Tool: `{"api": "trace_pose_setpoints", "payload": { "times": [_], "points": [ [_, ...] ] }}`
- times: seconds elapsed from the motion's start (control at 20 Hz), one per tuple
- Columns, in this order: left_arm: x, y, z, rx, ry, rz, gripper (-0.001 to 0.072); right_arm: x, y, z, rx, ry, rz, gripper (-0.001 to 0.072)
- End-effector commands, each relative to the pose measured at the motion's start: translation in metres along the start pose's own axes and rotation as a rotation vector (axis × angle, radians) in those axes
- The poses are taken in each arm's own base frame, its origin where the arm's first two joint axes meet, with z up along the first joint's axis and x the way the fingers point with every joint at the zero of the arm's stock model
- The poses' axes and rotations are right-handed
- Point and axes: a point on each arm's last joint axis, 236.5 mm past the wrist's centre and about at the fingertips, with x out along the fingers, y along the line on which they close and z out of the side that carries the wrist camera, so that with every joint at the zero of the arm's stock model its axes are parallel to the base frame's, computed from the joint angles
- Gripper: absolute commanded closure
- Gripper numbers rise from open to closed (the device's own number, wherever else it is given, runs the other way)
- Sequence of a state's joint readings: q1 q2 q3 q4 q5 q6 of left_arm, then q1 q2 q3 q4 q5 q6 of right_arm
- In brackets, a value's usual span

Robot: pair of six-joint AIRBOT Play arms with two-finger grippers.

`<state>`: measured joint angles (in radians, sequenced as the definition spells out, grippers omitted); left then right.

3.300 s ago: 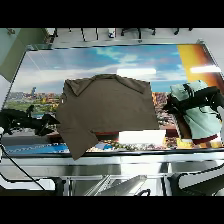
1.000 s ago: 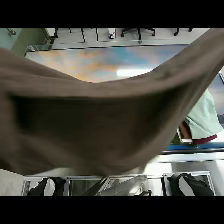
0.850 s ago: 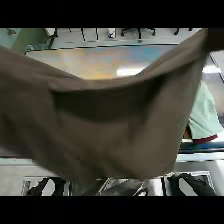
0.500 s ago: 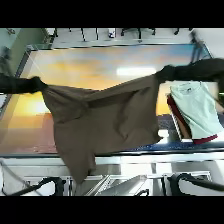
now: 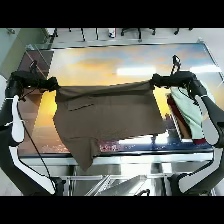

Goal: Fold the shirts.

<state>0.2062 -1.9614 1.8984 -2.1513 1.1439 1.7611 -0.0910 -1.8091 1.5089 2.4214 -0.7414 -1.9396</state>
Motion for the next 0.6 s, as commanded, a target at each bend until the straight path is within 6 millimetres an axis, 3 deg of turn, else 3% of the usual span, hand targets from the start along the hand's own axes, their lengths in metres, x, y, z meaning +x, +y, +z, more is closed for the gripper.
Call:
{"api": "trace_pose_setpoints", "payload": {
  "times": [0.0,0.1,0.35,0.55],
  "points": [
    [-0.003,-0.024,0.018,-0.009,-0.015,-0.036,0.0691,0.006,-0.014,0.006,-0.015,-0.011,-0.03,0.0689],
    [-0.006,-0.026,0.007,-0.056,0.03,-0.037,0.0691,0.006,-0.022,0.0,-0.06,0.015,-0.065,0.0689],
    [-0.003,0.013,-0.06,-0.11,0.236,0.134,0.0691,0.001,-0.048,-0.026,-0.137,0.136,-0.163,0.0689],
    [0.002,0.019,-0.083,-0.152,0.251,0.146,0.0691,-0.002,-0.063,-0.035,-0.161,0.179,-0.223,0.0689]
  ]
}}
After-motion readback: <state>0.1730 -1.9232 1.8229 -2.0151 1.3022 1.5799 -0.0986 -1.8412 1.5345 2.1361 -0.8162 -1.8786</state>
